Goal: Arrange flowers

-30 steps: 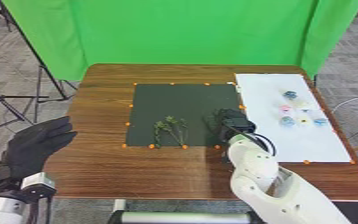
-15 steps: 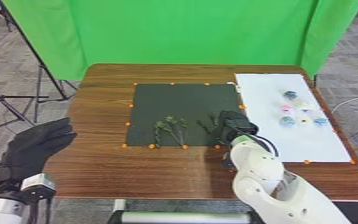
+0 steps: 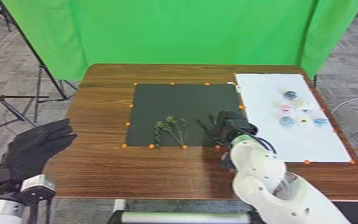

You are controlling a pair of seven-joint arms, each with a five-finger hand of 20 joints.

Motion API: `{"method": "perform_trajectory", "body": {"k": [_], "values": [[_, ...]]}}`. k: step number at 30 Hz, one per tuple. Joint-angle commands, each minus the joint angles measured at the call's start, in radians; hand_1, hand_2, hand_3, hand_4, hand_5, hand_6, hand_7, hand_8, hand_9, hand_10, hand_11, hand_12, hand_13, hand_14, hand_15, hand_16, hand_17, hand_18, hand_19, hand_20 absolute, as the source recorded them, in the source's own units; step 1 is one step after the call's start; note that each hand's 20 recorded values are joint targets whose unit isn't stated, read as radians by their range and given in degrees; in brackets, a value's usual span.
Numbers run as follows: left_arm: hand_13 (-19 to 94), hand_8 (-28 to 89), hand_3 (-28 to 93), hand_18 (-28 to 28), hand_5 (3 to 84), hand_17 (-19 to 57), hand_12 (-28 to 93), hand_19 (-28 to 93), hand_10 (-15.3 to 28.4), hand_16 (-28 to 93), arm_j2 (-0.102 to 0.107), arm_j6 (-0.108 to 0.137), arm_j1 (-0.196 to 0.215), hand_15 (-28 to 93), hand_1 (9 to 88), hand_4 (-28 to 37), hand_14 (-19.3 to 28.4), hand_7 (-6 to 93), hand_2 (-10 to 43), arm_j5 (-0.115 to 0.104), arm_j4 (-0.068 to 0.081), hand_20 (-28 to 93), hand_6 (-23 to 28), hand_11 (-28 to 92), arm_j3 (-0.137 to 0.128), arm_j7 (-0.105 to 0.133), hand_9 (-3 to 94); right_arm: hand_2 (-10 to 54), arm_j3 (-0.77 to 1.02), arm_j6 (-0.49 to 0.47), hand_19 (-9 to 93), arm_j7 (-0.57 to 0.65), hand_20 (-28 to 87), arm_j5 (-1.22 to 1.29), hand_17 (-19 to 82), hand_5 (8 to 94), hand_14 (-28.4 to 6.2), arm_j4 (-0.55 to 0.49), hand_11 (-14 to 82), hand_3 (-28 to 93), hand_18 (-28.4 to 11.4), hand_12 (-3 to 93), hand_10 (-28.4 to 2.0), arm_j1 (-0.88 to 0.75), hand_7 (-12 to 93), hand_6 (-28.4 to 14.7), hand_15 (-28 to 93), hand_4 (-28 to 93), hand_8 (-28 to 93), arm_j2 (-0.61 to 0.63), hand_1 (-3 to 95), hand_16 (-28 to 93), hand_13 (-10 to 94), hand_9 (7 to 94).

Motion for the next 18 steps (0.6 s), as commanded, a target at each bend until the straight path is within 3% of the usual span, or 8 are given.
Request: {"method": "perform_trajectory", "body": {"k": [1, 3, 5, 7, 10, 18], "values": [[27, -10, 82, 23.6, 48.3, -9.6, 10, 59, 22.2, -14, 0.000, 0.008, 0.033, 63, 27.9, -15.0, 28.4, 17.8, 5.3, -0.010, -0.006, 10, 13.7, 33, -0.007, 0.023, 39.3, -4.5, 0.067, 0.074, 93, -0.021, 31, 0.003, 74, 83.1, -6.2, -0.066, 33.3, 74, -8.3, 21.9, -13.7, -0.021, 24, -5.2, 62, -22, -9, 0.049, 35.4, 25, 91, 93.3], [27, -10, 82, 23.5, 48.3, -9.6, 10, 59, 22.2, -14, 0.006, 0.011, 0.040, 63, 27.9, -15.0, 28.4, 17.8, 5.3, -0.013, -0.008, 10, 13.7, 33, -0.010, 0.033, 39.3, -4.1, 0.092, 0.077, 93, -0.044, 32, -0.012, 70, 80.3, -8.7, -0.078, 35.0, 74, -10.3, 22.5, -14.4, -0.025, 24, -5.8, 64, -21, -9, 0.067, 34.8, 25, 86, 89.1], [27, -10, 82, 23.6, 48.3, -9.6, 10, 59, 22.2, -14, 0.014, 0.017, 0.047, 63, 27.9, -15.0, 28.4, 17.8, 5.3, -0.018, -0.011, 10, 13.7, 33, -0.011, 0.046, 39.3, -3.3, 0.129, 0.074, 93, -0.073, 29, 0.017, 62, 73.3, -12.9, -0.090, 33.4, 74, -14.2, 20.4, -18.7, -0.031, 22, -7.4, 68, -21, -10, 0.080, 33.6, 23, 77, 77.9], [27, -10, 82, 23.5, 48.4, -9.6, 10, 59, 22.2, -14, 0.017, 0.016, 0.047, 63, 27.9, -15.1, 28.4, 17.8, 5.3, -0.018, -0.010, 10, 13.8, 33, -0.010, 0.049, 39.3, -2.7, 0.158, 0.070, 93, -0.093, 27, 0.047, 57, 68.7, -14.6, -0.095, 31.4, 75, -16.5, 19.6, -20.8, -0.032, 21, -8.4, 70, -21, -10, 0.095, 33.0, 22, 72, 71.7], [27, -10, 82, 23.6, 48.3, -9.6, 10, 59, 22.2, -14, 0.012, 0.009, 0.037, 63, 27.8, -15.0, 28.4, 17.8, 5.3, -0.009, -0.011, 10, 13.7, 33, -0.009, 0.031, 39.3, -2.0, 0.202, 0.068, 93, -0.156, 24, 0.078, 53, 64.8, -15.0, -0.085, 26.9, 75, -17.6, 18.1, -21.2, -0.042, 20, -8.5, 70, -21, -10, 0.128, 33.1, 20, 68, 66.6], [27, -10, 82, 23.6, 48.3, -9.6, 10, 59, 22.2, -14, 0.012, 0.015, 0.050, 63, 27.8, -15.2, 28.4, 17.8, 5.1, -0.012, -0.016, 10, 13.7, 33, -0.011, 0.043, 39.2, -3.4, 0.264, 0.058, 93, -0.216, 20, 0.067, 49, 59.5, -13.6, -0.036, 20.6, 79, -17.2, 17.0, -20.2, -0.078, 21, -7.9, 72, -23, -11, 0.218, 33.8, 19, 65, 58.9]]}}
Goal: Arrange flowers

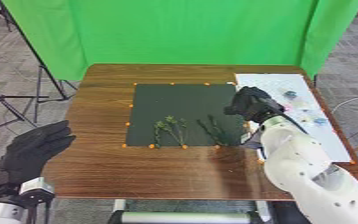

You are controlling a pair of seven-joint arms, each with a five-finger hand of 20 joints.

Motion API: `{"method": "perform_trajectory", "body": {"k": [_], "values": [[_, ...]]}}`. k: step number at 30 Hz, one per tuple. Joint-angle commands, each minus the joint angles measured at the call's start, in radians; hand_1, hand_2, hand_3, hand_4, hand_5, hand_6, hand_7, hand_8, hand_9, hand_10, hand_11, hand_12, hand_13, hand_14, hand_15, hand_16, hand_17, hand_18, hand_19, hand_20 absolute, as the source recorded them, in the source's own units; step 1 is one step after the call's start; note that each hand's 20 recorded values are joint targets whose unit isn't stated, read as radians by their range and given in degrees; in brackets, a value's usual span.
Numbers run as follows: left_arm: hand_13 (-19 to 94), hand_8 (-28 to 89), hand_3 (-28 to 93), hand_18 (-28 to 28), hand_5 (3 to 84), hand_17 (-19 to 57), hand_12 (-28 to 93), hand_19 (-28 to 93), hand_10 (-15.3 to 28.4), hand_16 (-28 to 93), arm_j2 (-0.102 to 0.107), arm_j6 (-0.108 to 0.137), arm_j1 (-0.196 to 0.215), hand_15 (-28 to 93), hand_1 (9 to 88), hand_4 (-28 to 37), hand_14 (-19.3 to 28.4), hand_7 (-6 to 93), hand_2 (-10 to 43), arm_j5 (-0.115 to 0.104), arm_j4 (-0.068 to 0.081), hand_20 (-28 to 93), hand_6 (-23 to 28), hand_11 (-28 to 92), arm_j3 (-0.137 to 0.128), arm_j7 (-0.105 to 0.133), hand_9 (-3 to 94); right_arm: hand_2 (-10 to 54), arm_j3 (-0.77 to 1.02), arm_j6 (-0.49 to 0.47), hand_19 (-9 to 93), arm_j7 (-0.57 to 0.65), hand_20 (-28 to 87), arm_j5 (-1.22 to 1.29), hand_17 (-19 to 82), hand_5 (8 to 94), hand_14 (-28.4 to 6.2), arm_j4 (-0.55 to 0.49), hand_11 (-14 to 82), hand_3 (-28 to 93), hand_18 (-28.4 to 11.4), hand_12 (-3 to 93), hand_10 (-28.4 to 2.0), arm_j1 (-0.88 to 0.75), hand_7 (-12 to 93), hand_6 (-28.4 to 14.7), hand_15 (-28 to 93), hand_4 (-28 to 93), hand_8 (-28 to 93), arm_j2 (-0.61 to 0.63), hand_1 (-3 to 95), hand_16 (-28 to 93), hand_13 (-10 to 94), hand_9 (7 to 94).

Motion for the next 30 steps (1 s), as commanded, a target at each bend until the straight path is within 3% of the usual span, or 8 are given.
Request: {"method": "perform_trajectory", "body": {"k": [1, 3, 8, 9, 18, 24, 30], "values": [[27, -10, 82, 23.6, 48.3, -9.6, 10, 59, 22.2, -14, -0.003, 0.010, 0.020, 63, 27.8, -15.3, 28.4, 17.9, 5.2, -0.003, -0.015, 10, 13.7, 33, -0.007, 0.006, 39.2, -3.6, 0.043, -0.008, 93, -0.003, 20, -0.047, 49, 59.1, -13.6, 0.053, 20.0, 80, -17.2, 16.9, -20.2, -0.034, 21, -7.9, 72, -23, -11, 0.099, 33.8, 19, 65, 58.3], [27, -10, 82, 23.6, 48.3, -9.6, 10, 59, 22.2, -14, -0.001, 0.012, 0.024, 63, 27.8, -15.3, 28.4, 17.8, 5.1, -0.005, -0.016, 10, 13.7, 33, -0.004, 0.011, 39.2, -3.8, 0.045, -0.007, 93, 0.002, 20, -0.080, 49, 58.6, -13.5, 0.070, 19.1, 80, -17.1, 16.8, -20.2, -0.042, 21, -7.8, 72, -23, -11, 0.115, 33.9, 18, 65, 57.6], [27, -10, 82, 23.6, 48.3, -9.6, 10, 59, 22.2, -14, -0.009, 0.005, 0.006, 63, 27.8, -15.4, 28.4, 17.8, 5.2, 0.002, -0.014, 10, 13.7, 33, 0.003, -0.009, 39.2, -4.1, 0.023, -0.039, 93, 0.069, 20, -0.200, 49, 58.0, -13.0, 0.113, 17.6, 81, -17.2, 16.6, -20.2, -0.040, 20, -7.8, 73, -23, -11, 0.147, 34.2, 18, 66, 56.8], [27, -10, 82, 23.6, 48.3, -9.6, 10, 59, 22.2, -14, -0.008, 0.008, 0.008, 63, 27.7, -15.4, 28.4, 17.8, 5.2, 0.000, -0.014, 10, 13.7, 33, 0.004, -0.003, 39.2, -4.1, 0.022, -0.050, 93, 0.077, 20, -0.207, 49, 58.0, -12.9, 0.125, 17.4, 81, -17.2, 16.6, -20.2, -0.033, 20, -7.9, 74, -23, -11, 0.144, 34.2, 18, 66, 56.8], [27, -10, 82, 23.6, 48.3, -9.6, 10, 59, 22.2, -14, -0.005, 0.003, -0.008, 63, 27.6, -15.3, 28.4, 17.8, 5.1, 0.002, -0.011, 10, 13.7, 33, 0.013, -0.008, 39.2, -4.6, 0.031, -0.130, 93, 0.132, 21, -0.168, 51, 56.7, -13.0, 0.193, 14.3, 81, -17.4, 16.1, -21.6, -0.009, 17, -8.8, 75, -23, -10, 0.129, 34.4, 17, 66, 53.5], [27, -10, 82, 23.5, 48.3, -9.6, 9, 59, 22.2, -14, -0.003, 0.002, -0.009, 63, 27.7, -15.3, 28.4, 17.7, 5.2, 0.003, -0.010, 10, 13.7, 33, 0.016, -0.006, 39.3, -5.2, 0.019, -0.131, 93, 0.149, 21, -0.170, 51, 55.9, -13.1, 0.228, 13.5, 81, -17.5, 16.1, -21.7, 0.006, 16, -8.9, 75, -23, -10, 0.124, 34.9, 17, 66, 52.8], [27, -10, 82, 23.6, 48.3, -9.6, 10, 59, 22.2, -14, -0.007, -0.003, -0.012, 63, 27.7, -15.3, 28.4, 17.7, 5.2, 0.006, -0.009, 10, 13.7, 33, 0.016, -0.011, 39.2, -5.6, 0.021, -0.065, 93, 0.139, 22, -0.207, 52, 56.1, -13.2, 0.222, 13.5, 81, -17.4, 16.3, -21.5, -0.001, 16, -8.5, 76, -23, -10, 0.134, 35.3, 17, 66, 53.4]]}}
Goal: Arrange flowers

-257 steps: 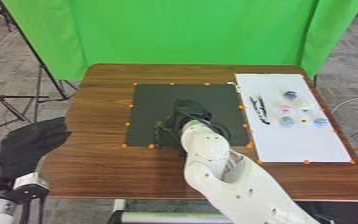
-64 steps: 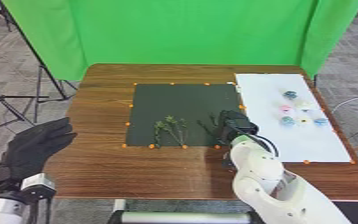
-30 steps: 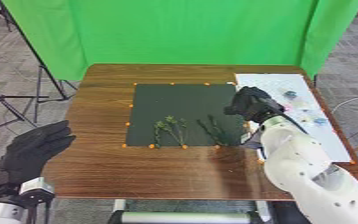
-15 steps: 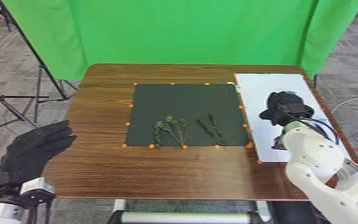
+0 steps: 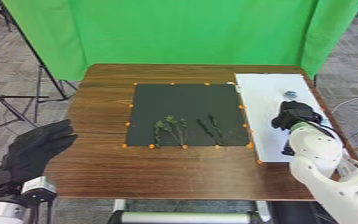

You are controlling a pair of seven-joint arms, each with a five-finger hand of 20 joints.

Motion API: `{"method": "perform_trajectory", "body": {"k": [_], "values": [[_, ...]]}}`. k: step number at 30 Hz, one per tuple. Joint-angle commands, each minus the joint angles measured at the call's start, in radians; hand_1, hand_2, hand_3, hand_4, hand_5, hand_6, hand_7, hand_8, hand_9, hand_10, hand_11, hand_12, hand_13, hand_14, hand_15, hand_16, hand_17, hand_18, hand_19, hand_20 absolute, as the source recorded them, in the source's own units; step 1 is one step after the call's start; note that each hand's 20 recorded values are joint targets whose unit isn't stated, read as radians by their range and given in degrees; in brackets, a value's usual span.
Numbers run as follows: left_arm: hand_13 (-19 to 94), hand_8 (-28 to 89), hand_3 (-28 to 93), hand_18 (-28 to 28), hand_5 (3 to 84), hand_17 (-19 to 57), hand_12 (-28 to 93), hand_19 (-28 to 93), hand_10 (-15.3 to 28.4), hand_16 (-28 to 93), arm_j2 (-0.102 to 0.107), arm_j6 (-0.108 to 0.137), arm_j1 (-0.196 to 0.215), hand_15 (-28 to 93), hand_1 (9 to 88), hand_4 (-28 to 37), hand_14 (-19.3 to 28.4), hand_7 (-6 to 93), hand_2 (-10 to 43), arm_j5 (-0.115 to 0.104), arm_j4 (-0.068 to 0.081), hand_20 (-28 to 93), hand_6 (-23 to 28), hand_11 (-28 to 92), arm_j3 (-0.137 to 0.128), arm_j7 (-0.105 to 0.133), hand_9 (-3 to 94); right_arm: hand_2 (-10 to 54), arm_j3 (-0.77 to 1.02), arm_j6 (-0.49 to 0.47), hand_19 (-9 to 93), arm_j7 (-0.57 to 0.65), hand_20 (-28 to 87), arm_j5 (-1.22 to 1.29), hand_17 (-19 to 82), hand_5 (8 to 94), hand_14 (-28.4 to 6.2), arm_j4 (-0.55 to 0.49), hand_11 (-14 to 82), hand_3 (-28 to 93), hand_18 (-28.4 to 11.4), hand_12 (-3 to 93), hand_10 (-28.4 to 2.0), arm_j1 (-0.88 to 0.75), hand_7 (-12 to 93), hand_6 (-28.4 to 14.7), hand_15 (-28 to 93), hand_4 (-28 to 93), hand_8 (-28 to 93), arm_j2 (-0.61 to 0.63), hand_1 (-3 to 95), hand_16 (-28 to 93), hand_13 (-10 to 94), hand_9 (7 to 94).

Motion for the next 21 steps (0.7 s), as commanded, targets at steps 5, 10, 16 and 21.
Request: {"method": "perform_trajectory", "body": {"k": [5, 10, 16, 21], "values": [[27, -10, 82, 23.6, 48.2, -9.6, 10, 59, 22.2, -14, -0.004, -0.006, -0.005, 63, 27.7, -15.2, 28.4, 17.8, 5.1, 0.006, 0.000, 10, 13.7, 33, 0.008, -0.011, 39.2, -5.9, -0.014, 0.069, 93, 0.026, 22, -0.046, 53, 56.8, -13.0, 0.024, 14.4, 81, -17.1, 16.4, -21.5, 0.033, 17, -8.3, 75, -23, -10, -0.003, 35.5, 17, 67, 54.5], [27, -10, 82, 23.6, 48.2, -9.6, 10, 59, 22.2, -14, -0.002, -0.009, -0.017, 63, 27.8, -15.3, 28.4, 17.8, 5.1, 0.006, 0.002, 10, 13.7, 33, 0.014, -0.016, 39.2, -6.1, -0.036, 0.036, 93, 0.046, 23, -0.033, 54, 57.0, -13.1, 0.058, 14.6, 81, -16.9, 16.3, -21.7, 0.066, 17, -8.1, 76, -23, -10, -0.016, 35.7, 17, 68, 55.1], [27, -10, 82, 23.5, 48.2, -9.6, 10, 59, 22.2, -14, -0.001, -0.006, -0.011, 63, 27.7, -15.2, 28.4, 17.7, 5.1, 0.003, 0.002, 10, 13.7, 33, 0.013, -0.008, 39.2, -6.1, 0.014, 0.005, 93, 0.075, 24, 0.015, 54, 57.0, -13.1, 0.044, 14.6, 81, -16.7, 16.0, -21.9, 0.005, 17, -8.1, 75, -23, -10, -0.009, 35.8, 17, 69, 56.5], [27, -10, 82, 23.6, 48.2, -9.6, 10, 59, 22.2, -14, -0.002, -0.008, -0.008, 63, 27.8, -15.2, 28.4, 17.8, 5.1, 0.003, 0.003, 10, 13.7, 33, 0.008, -0.007, 39.3, -6.8, 0.042, -0.013, 93, 0.095, 25, 0.054, 55, 57.6, -12.3, 0.036, 15.1, 82, -16.2, 15.8, -21.4, -0.020, 17, -7.8, 75, -24, -10, -0.029, 38.2, 17, 70, 59.1]]}}
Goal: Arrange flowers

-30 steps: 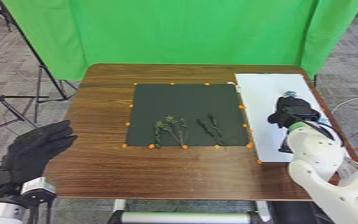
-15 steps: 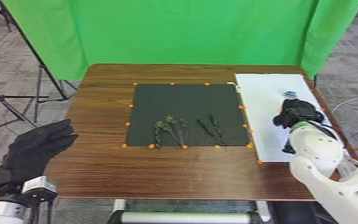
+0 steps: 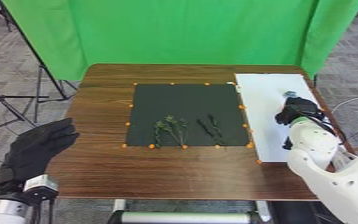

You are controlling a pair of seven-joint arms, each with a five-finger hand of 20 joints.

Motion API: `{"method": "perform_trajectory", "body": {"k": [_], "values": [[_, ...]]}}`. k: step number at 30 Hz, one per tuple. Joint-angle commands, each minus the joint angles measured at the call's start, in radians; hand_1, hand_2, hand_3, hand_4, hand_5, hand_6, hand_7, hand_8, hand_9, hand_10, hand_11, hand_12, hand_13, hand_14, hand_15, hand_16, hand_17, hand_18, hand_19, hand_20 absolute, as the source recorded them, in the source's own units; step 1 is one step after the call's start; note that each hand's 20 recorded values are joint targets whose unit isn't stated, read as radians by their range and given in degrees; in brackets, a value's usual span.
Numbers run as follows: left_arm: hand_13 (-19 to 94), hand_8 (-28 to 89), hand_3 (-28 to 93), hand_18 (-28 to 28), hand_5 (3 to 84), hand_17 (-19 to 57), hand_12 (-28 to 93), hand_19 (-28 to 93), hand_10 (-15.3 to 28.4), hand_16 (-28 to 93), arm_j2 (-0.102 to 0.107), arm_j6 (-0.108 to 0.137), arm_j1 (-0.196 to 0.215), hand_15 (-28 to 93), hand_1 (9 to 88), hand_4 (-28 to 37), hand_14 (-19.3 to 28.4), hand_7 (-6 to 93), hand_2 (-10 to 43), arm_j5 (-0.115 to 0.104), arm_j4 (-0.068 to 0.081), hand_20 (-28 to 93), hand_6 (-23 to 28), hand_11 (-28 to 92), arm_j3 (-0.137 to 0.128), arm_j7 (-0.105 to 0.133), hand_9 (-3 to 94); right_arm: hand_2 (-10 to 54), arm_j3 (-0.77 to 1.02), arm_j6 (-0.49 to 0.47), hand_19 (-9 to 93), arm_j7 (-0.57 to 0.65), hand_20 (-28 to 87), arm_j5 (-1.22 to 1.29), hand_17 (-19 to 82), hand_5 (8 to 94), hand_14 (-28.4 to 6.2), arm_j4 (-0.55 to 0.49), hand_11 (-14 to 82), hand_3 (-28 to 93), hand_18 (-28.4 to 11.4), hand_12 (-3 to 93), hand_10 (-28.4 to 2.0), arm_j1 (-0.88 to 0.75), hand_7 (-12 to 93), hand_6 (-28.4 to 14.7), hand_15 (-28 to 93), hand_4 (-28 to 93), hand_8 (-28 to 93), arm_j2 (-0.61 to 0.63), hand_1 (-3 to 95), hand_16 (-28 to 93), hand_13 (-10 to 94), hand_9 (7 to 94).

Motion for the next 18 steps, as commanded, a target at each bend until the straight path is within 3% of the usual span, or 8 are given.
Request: {"method": "perform_trajectory", "body": {"k": [1, 4, 8, 18], "values": [[27, -10, 82, 23.5, 48.2, -9.6, 10, 59, 22.2, -14, -0.002, -0.006, 0.017, 63, 27.8, -15.2, 28.4, 17.8, 5.1, 0.000, 0.001, 10, 13.7, 33, -0.007, 0.004, 39.3, -7.0, 0.083, -0.024, 93, 0.029, 26, 0.046, 56, 57.8, -12.1, -0.028, 15.2, 82, -16.0, 15.7, -21.6, -0.095, 17, -7.8, 74, -24, -10, -0.015, 38.5, 17, 71, 60.1], [27, -10, 82, 23.6, 48.2, -9.6, 10, 59, 22.2, -14, -0.001, -0.006, 0.023, 63, 27.8, -15.2, 28.4, 17.8, 5.1, -0.002, 0.001, 10, 13.7, 33, -0.011, 0.008, 39.2, -7.7, 0.075, -0.024, 93, 0.016, 27, 0.029, 57, 58.8, -11.8, -0.015, 15.7, 82, -15.6, 15.5, -21.7, -0.093, 17, -7.9, 74, -24, -10, -0.023, 39.4, 17, 73, 62.6], [27, -10, 82, 23.5, 48.2, -9.6, 10, 59, 22.1, -14, -0.008, -0.017, 0.004, 63, 27.8, -15.2, 28.4, 17.7, 5.2, 0.011, 0.003, 10, 13.6, 33, -0.011, -0.018, 39.2, -8.9, 0.056, -0.022, 93, 0.046, 28, 0.050, 58, 59.9, -10.8, -0.020, 16.6, 82, -15.2, 15.6, -21.4, -0.087, 18, -7.7, 73, -25, -10, -0.026, 41.3, 18, 74, 65.3], [27, -10, 82, 23.5, 48.2, -9.6, 10, 59, 22.2, -14, -0.011, -0.021, 0.001, 63, 27.8, -15.0, 28.4, 17.8, 5.1, 0.017, 0.003, 10, 13.6, 33, -0.016, -0.029, 39.2, -9.5, 0.037, -0.001, 93, 0.067, 29, 0.035, 62, 60.5, -8.0, -0.004, 20.2, 82, -13.5, 16.2, -19.5, -0.093, 18, -7.6, 72, -26, -10, -0.029, 46.4, 19, 78, 72.1]]}}
